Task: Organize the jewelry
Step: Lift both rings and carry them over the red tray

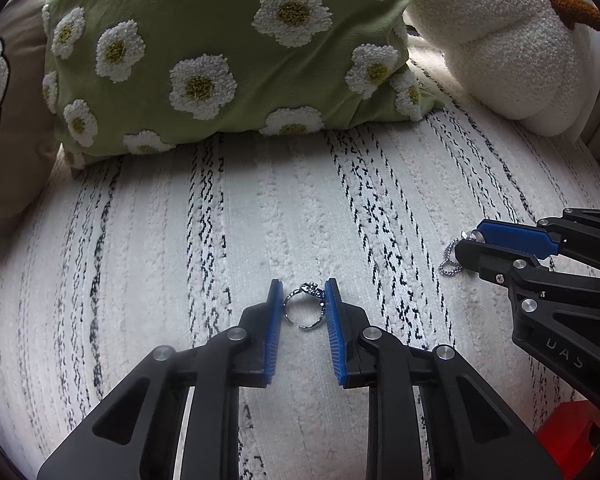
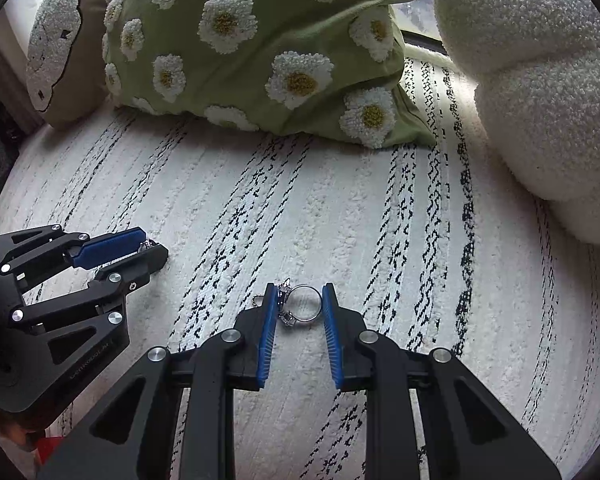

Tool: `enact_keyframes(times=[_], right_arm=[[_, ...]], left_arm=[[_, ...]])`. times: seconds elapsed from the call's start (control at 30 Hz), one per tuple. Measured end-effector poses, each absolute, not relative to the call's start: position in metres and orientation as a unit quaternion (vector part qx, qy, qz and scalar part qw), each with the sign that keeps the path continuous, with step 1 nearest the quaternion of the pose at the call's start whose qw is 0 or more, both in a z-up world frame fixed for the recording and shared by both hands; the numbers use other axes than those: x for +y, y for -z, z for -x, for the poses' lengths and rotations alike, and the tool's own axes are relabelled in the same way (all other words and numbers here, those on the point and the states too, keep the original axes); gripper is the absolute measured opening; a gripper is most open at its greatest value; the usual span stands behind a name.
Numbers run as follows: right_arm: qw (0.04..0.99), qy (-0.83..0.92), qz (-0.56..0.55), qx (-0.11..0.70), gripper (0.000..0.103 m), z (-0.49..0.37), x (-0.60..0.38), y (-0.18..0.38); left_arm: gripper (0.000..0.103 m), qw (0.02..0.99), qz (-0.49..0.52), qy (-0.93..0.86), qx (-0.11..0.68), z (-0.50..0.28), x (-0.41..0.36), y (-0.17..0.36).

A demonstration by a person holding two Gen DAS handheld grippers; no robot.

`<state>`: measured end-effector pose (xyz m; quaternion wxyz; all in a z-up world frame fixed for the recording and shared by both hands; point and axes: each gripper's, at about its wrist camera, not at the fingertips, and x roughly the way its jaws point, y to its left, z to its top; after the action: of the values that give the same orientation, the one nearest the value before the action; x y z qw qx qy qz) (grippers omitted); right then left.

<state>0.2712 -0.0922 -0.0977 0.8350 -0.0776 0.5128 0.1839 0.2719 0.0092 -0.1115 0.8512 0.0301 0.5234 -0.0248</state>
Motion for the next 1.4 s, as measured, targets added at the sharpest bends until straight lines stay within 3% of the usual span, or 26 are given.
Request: enact_keyframes(times=[0.43, 0.7, 1.1, 1.4], right_arm=[[0.841, -0.188, 0.075, 0.502, 0.022, -0.264, -0.095, 0.085], [0.85, -0.189, 0.064, 0.487, 0.022, -0.247, -0.108, 0.058], [0.87, -0.226, 0.097, 0.427, 0.022, -0.134, -0.134, -0.007], [0.86, -0.251, 0.117, 0.428, 0.022, -0.052, -0.147, 0.016]], left_arm=[[0.02, 0.851, -0.018, 0.028, 0.524, -0.266, 0.016, 0.1], [0.02, 0.86, -0.009, 0.031, 0.509, -0.241, 0.023, 0.065], [0.02, 0.886, -0.023, 0.042, 0.461, -0.123, 0.004, 0.006], [0.02, 0.894, -0.032, 0.041, 0.445, -0.047, -0.017, 0.012]])
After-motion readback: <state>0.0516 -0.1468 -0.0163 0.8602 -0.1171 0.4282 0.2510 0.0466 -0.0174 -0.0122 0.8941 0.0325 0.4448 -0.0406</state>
